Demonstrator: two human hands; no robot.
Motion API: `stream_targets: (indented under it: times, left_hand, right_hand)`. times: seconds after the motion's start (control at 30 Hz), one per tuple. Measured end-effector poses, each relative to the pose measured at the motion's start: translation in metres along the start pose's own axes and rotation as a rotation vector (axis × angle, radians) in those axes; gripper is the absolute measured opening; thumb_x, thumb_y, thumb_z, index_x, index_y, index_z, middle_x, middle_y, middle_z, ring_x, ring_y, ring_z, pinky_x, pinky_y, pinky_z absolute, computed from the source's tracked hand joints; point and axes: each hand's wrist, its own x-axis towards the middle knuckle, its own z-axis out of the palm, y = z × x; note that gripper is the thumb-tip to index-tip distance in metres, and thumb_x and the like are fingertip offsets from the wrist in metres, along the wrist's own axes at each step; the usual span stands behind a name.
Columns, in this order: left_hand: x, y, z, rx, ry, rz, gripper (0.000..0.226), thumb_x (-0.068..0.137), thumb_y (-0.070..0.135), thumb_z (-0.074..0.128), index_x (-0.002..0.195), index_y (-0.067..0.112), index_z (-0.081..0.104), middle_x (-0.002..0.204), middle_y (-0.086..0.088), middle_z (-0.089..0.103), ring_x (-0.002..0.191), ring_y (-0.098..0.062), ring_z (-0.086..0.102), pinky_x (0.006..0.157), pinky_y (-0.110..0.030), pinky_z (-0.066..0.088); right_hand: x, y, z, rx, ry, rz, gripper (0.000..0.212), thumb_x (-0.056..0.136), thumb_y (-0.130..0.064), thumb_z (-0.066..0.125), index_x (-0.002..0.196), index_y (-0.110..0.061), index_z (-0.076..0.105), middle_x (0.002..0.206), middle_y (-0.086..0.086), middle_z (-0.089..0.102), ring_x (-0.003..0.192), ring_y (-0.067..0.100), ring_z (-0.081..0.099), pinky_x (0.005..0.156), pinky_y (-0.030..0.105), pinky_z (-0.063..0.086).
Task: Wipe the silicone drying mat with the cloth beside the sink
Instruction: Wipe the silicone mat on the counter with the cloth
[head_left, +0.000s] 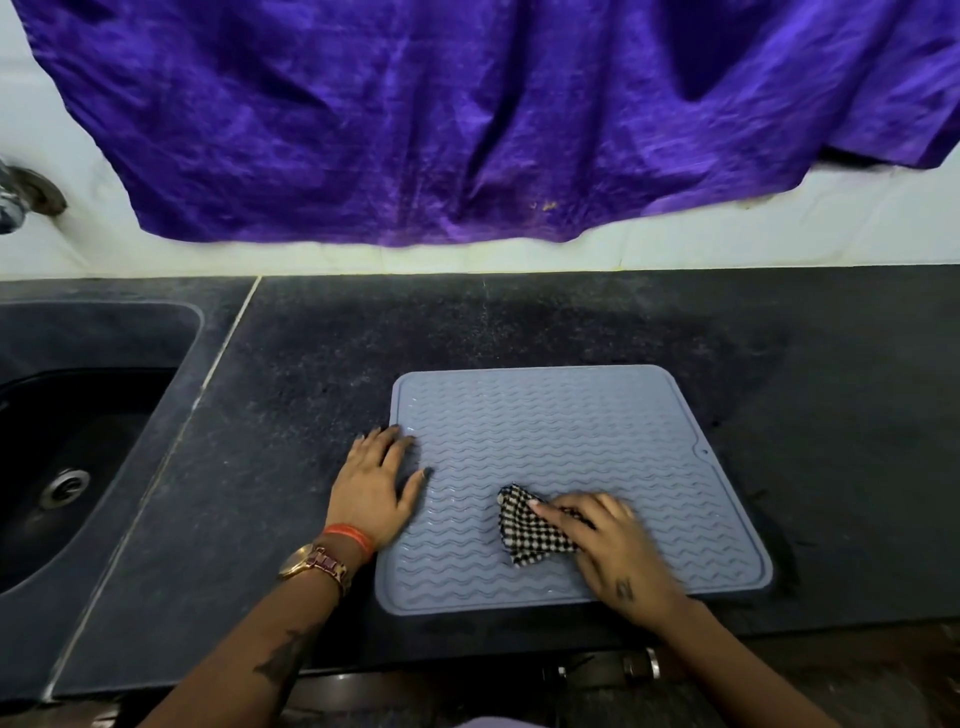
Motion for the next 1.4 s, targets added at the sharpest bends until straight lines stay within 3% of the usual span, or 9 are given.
stream_targets:
  times: [0.07,0.17,0.37,0.5,0.67,0.83,1.0,1.17,1.4]
  left_hand:
    - [0.001,0.0,0.001,0.012,-0.006,0.003,0.075,0.083,0.059,0.018,0.13,0.01,0.05,0.14,-0.013,0.047,0.133,-0.031,0.037,0.116,-0.038,0.015]
    - [0.005,-0.001,0.001,0.031,-0.003,0.007,0.077,0.081,0.061,0.017,0.129,0.011,0.05,0.14,-0.012,0.047,0.134,-0.029,0.036,0.117,-0.037,0.013]
    - [0.016,0.014,0.003,-0.008,0.021,-0.011,0.082,0.08,0.063,0.012,0.131,0.009,0.046,0.143,-0.008,0.044,0.137,-0.023,0.031,0.119,-0.033,0.009]
    - [0.025,0.03,0.008,-0.053,0.02,0.003,0.069,0.086,0.055,0.025,0.136,0.01,0.041,0.145,-0.009,0.039,0.138,-0.023,0.028,0.117,-0.03,0.01]
    - [0.023,0.032,0.018,-0.077,0.0,0.013,0.067,0.086,0.055,0.027,0.139,0.016,0.037,0.151,-0.003,0.03,0.142,-0.019,0.02,0.117,-0.028,0.011]
    - [0.025,0.032,0.018,-0.101,0.018,0.003,0.065,0.086,0.055,0.031,0.137,0.015,0.041,0.149,-0.003,0.035,0.141,-0.019,0.024,0.116,-0.03,0.018]
    - [0.025,0.03,0.019,-0.119,0.023,0.003,0.056,0.091,0.048,0.043,0.136,0.015,0.042,0.149,-0.003,0.036,0.141,-0.019,0.024,0.116,-0.03,0.018]
    - [0.025,0.029,0.019,-0.121,0.035,-0.002,0.059,0.088,0.052,0.041,0.135,0.015,0.044,0.147,-0.003,0.039,0.139,-0.019,0.027,0.114,-0.029,0.019]
    - [0.026,0.03,0.019,-0.13,0.053,-0.011,0.062,0.086,0.054,0.038,0.133,0.015,0.047,0.146,-0.003,0.04,0.138,-0.019,0.029,0.115,-0.03,0.021]
  right_hand:
    - [0.008,0.005,-0.003,0.02,-0.007,-0.011,0.053,0.072,-0.013,0.046,0.122,-0.023,0.061,0.109,-0.002,0.065,0.099,0.01,0.042,0.082,0.026,0.034]
    - [0.027,0.014,-0.006,0.012,0.055,0.007,0.052,0.071,-0.014,0.043,0.117,-0.025,0.064,0.108,-0.005,0.066,0.097,0.011,0.043,0.079,0.029,0.034]
    - [0.054,0.021,0.003,-0.031,-0.018,0.013,0.054,0.066,-0.004,0.068,0.115,-0.025,0.064,0.107,-0.003,0.067,0.096,0.02,0.051,0.074,0.042,0.045]
    - [0.079,0.029,-0.002,-0.073,0.017,0.029,0.052,0.066,-0.003,0.064,0.114,-0.024,0.064,0.105,-0.004,0.068,0.092,0.023,0.058,0.073,0.037,0.043]
    - [0.092,0.031,0.02,-0.13,-0.091,0.132,0.053,0.088,-0.007,0.046,0.135,-0.032,0.045,0.132,-0.005,0.052,0.112,0.023,0.047,0.092,0.037,0.037]
    - [0.111,0.048,0.006,-0.079,-0.029,0.118,0.051,0.076,-0.005,0.044,0.121,-0.025,0.059,0.12,-0.002,0.062,0.104,0.026,0.052,0.084,0.038,0.036]
    - [0.126,0.058,0.018,-0.22,-0.153,0.222,0.054,0.084,-0.004,0.044,0.131,-0.032,0.044,0.134,-0.01,0.049,0.115,0.022,0.043,0.093,0.037,0.031]
    - [0.157,0.072,0.004,-0.214,-0.124,0.202,0.053,0.071,0.0,0.055,0.117,-0.027,0.048,0.123,-0.004,0.057,0.108,0.025,0.048,0.089,0.037,0.033]
    - [0.169,0.076,0.017,-0.294,-0.248,0.208,0.076,0.083,0.004,0.045,0.145,-0.033,0.022,0.147,-0.001,0.036,0.122,0.027,0.04,0.101,0.041,0.033]
